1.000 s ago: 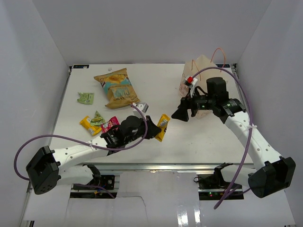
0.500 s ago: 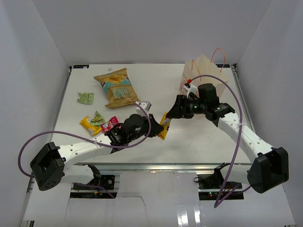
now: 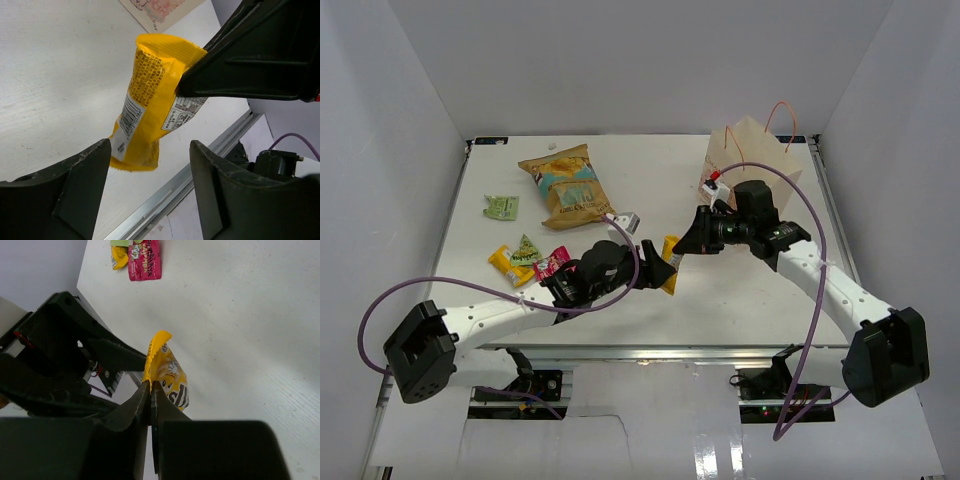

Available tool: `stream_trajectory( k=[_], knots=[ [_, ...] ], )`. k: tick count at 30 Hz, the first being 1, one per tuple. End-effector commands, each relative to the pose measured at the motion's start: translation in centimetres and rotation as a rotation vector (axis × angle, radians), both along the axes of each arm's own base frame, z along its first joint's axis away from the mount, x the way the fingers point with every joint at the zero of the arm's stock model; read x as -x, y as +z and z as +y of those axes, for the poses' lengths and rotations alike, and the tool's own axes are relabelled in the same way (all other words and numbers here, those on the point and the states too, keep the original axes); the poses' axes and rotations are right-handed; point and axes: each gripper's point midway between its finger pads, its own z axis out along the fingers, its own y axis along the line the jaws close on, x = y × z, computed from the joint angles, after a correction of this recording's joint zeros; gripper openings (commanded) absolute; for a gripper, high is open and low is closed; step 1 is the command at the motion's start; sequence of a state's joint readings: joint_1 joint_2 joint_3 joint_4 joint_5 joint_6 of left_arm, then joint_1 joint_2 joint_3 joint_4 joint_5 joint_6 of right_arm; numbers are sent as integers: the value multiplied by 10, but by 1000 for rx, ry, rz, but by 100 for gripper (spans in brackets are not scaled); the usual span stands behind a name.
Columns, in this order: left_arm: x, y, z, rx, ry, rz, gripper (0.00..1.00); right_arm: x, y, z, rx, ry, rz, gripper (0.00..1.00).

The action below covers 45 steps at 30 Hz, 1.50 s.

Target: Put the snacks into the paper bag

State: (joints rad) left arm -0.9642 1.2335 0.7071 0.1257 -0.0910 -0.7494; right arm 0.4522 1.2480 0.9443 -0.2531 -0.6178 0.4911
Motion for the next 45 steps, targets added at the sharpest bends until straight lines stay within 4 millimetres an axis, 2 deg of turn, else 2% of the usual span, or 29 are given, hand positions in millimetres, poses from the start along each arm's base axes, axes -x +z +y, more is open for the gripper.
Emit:
stream_trajectory(
  k=[1, 3, 4, 6, 7, 10, 11, 13, 14, 18, 19, 20, 21, 22, 24, 27, 28, 29, 30, 31, 32, 34, 36, 38, 39, 40, 41, 43, 45],
  knots=[
    [-2, 46, -1, 99, 6, -80, 76, -8, 40, 8, -53, 83, -174, 8],
    [-2, 52, 7, 99, 24, -104, 85, -16, 55, 4, -25, 152, -338, 8],
    [2, 59, 14, 99, 21, -130, 86, -19, 76, 2, -12, 182, -431, 8],
    [5, 69, 24, 106, 29, -159, 88, -30, 98, -6, 52, 240, -649, 8],
    [4, 72, 31, 106, 52, -172, 89, -34, 123, -12, 51, 249, -739, 8],
    [3, 80, 60, 126, 148, -206, 94, -37, 171, -24, 68, 252, -953, 8],
    [5, 79, 71, 141, 180, -204, 96, -39, 202, -30, 72, 225, -1042, 8],
    [0, 70, 87, 121, 263, -182, 97, -51, 232, -44, 132, 139, -1142, 8],
    [1, 64, 93, 115, 285, -158, 97, -54, 260, -52, 152, 83, -1209, 8],
    [-3, 49, 105, 90, 363, -98, 97, -92, 307, -103, 282, -196, -1288, 8],
    [-3, 42, 108, 69, 377, -78, 97, -103, 313, -123, 324, -275, -1290, 8],
    [-5, 40, 110, 62, 396, -66, 96, -110, 317, -131, 339, -312, -1305, 8],
    [-6, 40, 110, 66, 408, -50, 96, -115, 318, -139, 358, -341, -1303, 8],
    [-7, 31, 111, 34, 418, -27, 96, -125, 315, -150, 391, -379, -1290, 8],
    [-10, 26, 113, 10, 434, -5, 96, -136, 306, -159, 424, -406, -1265, 8],
    [-15, 17, 112, -33, 448, 44, 95, -156, 280, -173, 496, -433, -1209, 8],
    [-18, 12, 112, -59, 451, 71, 95, -164, 261, -179, 528, -439, -1166, 8],
    [-25, 10, 119, -67, 480, 91, 95, -168, 250, -182, 545, -437, -1144, 8],
    [-25, 6, 117, -68, 455, 125, 93, -171, 241, -185, 564, -434, -1130, 8],
    [-29, 3, 120, -69, 459, 153, 92, -175, 222, -188, 585, -426, -1095, 8],
    [-42, 1, 132, -60, 501, 181, 91, -176, 214, -190, 599, -421, -1083, 8],
    [-48, 1, 136, -27, 498, 219, 89, -179, 200, -193, 630, -410, -1064, 8],
    [-63, 2, 150, 15, 562, 251, 88, -181, 184, -196, 651, -397, -1038, 8],
    [-78, 3, 158, 64, 595, 295, 89, -180, 171, -195, 657, -381, -1009, 20],
    [-85, 2, 165, 84, 624, 322, 89, -178, 171, -193, 650, -369, -1018, 38],
    [-89, 0, 168, 94, 646, 349, 89, -177, 171, -192, 645, -360, -1018, 46],
    [-98, 9, 170, 132, 686, 371, 89, -176, 171, -191, 640, -355, -1021, 55],
    [-108, -12, 186, 98, 798, 477, 89, -171, 180, -187, 620, -345, -1045, 67],
    [-122, -18, 196, 95, 903, 557, 88, -165, 192, -184, 602, -332, -1073, 71]
  ],
)
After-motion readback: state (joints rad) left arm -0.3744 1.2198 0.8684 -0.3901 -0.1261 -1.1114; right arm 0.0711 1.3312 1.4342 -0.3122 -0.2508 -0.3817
